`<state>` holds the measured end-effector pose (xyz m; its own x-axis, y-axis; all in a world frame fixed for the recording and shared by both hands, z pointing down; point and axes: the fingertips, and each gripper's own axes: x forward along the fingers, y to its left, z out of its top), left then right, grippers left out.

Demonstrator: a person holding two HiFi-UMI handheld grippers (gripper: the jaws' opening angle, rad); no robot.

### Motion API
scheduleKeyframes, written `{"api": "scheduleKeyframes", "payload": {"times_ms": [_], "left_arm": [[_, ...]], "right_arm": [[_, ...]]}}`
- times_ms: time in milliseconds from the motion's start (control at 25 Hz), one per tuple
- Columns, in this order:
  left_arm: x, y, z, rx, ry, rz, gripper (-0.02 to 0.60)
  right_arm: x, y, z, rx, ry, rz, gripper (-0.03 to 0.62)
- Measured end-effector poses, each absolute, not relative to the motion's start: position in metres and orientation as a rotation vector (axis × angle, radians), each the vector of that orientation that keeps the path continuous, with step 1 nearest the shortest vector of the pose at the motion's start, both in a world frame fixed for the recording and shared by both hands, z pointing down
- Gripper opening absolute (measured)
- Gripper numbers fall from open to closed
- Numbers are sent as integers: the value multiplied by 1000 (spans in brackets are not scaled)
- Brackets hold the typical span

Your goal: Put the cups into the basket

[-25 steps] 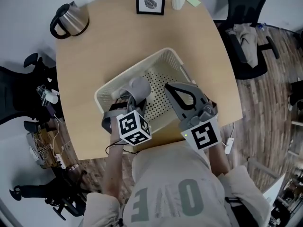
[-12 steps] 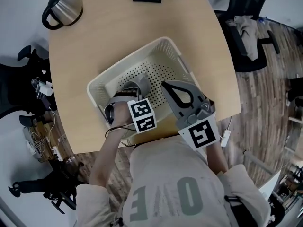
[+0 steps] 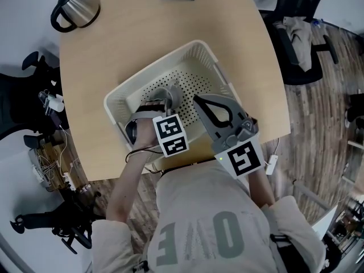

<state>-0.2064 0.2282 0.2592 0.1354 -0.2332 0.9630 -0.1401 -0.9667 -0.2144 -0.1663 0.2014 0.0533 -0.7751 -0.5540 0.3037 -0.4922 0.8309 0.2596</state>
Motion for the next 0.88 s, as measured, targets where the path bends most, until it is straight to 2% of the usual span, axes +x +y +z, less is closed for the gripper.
{"api": "scheduleKeyframes", "payload": {"times_ms": [440, 880], "left_arm": [[-201, 224, 241, -2353, 491, -1909, 97], [-198, 218, 171, -2405, 711, -1611, 101]], "right_arm": [[-170, 209, 48, 776, -2644, -251, -2], [-182, 218, 39, 768, -2649, -303, -2]]}}
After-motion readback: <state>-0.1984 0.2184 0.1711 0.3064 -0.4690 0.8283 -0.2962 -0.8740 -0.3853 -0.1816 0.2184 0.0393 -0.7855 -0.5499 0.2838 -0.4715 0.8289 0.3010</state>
